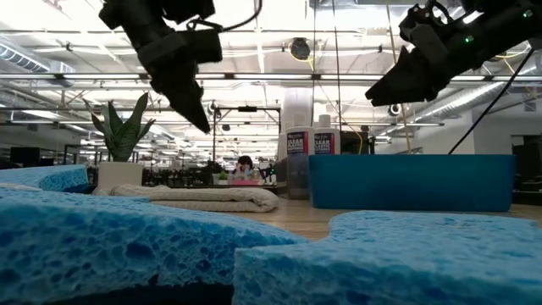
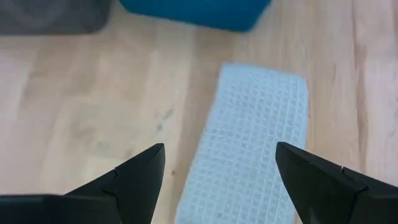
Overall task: Pick & Place Kitchen Items
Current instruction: Put the black napkin into the blue bin
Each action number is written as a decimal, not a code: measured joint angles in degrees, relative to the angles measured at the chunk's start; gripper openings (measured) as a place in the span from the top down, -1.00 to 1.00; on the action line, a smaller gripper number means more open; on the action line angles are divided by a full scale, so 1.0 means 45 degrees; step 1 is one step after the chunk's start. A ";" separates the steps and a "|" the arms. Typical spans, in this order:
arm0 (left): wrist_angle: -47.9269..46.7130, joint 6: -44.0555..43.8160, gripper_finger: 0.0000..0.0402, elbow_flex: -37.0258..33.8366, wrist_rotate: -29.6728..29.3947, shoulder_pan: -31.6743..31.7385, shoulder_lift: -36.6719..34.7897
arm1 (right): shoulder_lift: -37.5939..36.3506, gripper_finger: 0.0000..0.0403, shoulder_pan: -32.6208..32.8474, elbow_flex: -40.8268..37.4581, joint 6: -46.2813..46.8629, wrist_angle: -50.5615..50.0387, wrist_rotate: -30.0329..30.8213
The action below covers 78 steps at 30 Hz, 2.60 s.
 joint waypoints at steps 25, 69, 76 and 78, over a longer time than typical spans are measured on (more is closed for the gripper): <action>0.2517 -0.0408 -0.54 0.0031 0.0785 -0.1592 0.4490 | -0.0003 0.03 0.0024 0.0000 -0.1727 0.1982 0.0010; 0.1067 -0.1670 -0.54 0.0005 -0.1263 -0.3287 0.1834 | 0.0026 0.07 0.0029 0.0005 -0.3202 0.3296 -0.0009; 0.1585 -0.2134 -0.54 0.0010 -0.1336 -0.2656 0.3619 | 0.0031 0.07 0.0029 0.0005 -0.3205 0.3294 -0.0013; 0.1955 -0.2145 -0.54 0.0033 -0.1247 -0.2512 0.4177 | 0.0031 0.08 0.0029 0.0005 -0.2933 0.3223 -0.0075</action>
